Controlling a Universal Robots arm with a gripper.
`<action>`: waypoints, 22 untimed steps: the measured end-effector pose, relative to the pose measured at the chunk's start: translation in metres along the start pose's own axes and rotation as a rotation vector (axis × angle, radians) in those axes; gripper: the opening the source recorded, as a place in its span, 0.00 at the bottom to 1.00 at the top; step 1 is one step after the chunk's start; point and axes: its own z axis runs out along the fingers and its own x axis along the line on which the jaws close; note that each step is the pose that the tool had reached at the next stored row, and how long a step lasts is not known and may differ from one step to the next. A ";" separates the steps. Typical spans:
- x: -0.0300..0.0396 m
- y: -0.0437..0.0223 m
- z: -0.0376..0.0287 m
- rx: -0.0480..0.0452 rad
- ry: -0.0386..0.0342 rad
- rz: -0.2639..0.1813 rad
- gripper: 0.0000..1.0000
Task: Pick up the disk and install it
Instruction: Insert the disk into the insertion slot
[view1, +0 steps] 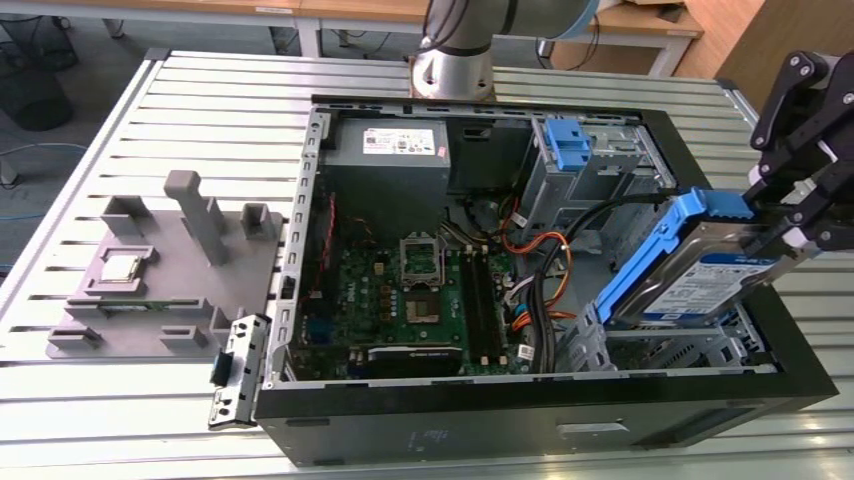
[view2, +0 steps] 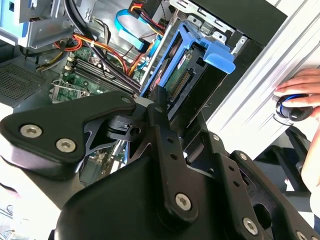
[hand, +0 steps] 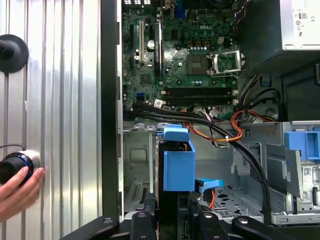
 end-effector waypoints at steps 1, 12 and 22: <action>0.0001 -0.0001 0.0018 0.0000 0.0000 0.000 0.35; 0.0023 -0.0012 0.0216 0.0000 0.0001 0.000 0.35; 0.0046 -0.0022 0.0397 0.0000 0.0001 0.000 0.35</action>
